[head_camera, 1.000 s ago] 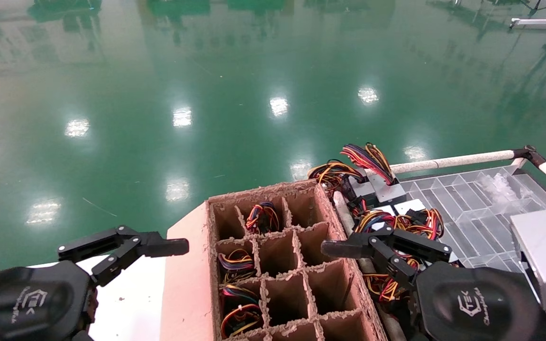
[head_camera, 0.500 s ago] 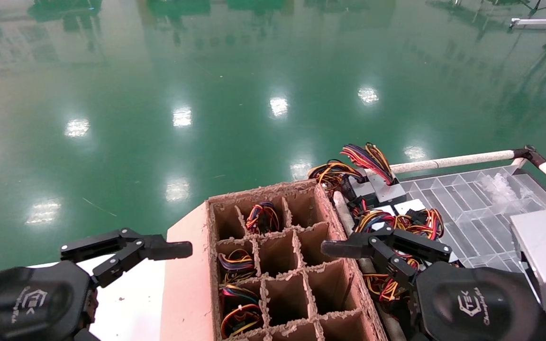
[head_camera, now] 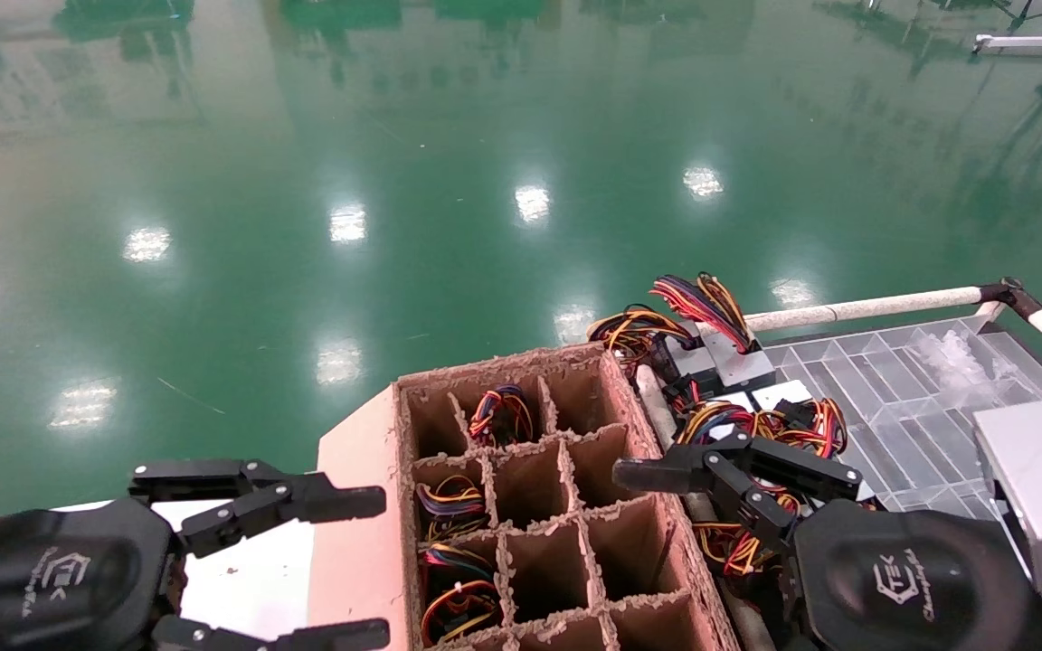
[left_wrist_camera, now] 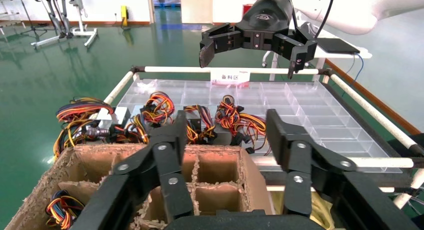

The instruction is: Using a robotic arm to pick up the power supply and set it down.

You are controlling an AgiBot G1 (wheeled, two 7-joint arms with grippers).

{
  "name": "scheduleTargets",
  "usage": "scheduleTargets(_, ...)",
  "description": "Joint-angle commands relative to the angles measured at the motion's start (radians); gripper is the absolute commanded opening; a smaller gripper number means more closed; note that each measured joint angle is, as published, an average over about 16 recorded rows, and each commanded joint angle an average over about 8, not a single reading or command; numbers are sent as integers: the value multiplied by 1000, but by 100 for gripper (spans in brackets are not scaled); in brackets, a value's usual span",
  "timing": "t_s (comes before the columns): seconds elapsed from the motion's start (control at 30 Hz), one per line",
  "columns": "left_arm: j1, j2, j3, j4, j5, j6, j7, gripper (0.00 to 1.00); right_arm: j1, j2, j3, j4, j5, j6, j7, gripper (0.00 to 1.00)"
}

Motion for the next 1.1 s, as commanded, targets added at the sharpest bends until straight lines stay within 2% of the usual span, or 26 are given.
scheduleTargets(0.03, 0, 0, 0, 0, 0, 0, 0, 0, 0, 0, 0, 0, 0, 0, 0, 100)
scheduleTargets(0.07, 0, 0, 0, 0, 0, 0, 0, 3, 0, 0, 0, 0, 0, 0, 0, 100)
scheduleTargets(0.2, 0, 0, 0, 0, 0, 0, 0, 52, 0, 0, 0, 0, 0, 0, 0, 100)
scheduleTargets(0.23, 0, 0, 0, 0, 0, 0, 0, 60, 0, 0, 0, 0, 0, 0, 0, 100)
scheduleTargets(0.33, 0, 0, 0, 0, 0, 0, 0, 57, 0, 0, 0, 0, 0, 0, 0, 100)
scheduleTargets(0.47, 0, 0, 0, 0, 0, 0, 0, 8, 0, 0, 0, 0, 0, 0, 0, 100)
scheduleTargets(0.5, 0, 0, 0, 0, 0, 0, 0, 0, 0, 0, 0, 0, 0, 0, 0, 100)
scheduleTargets(1.1, 0, 0, 0, 0, 0, 0, 0, 0, 0, 0, 0, 0, 0, 0, 0, 100)
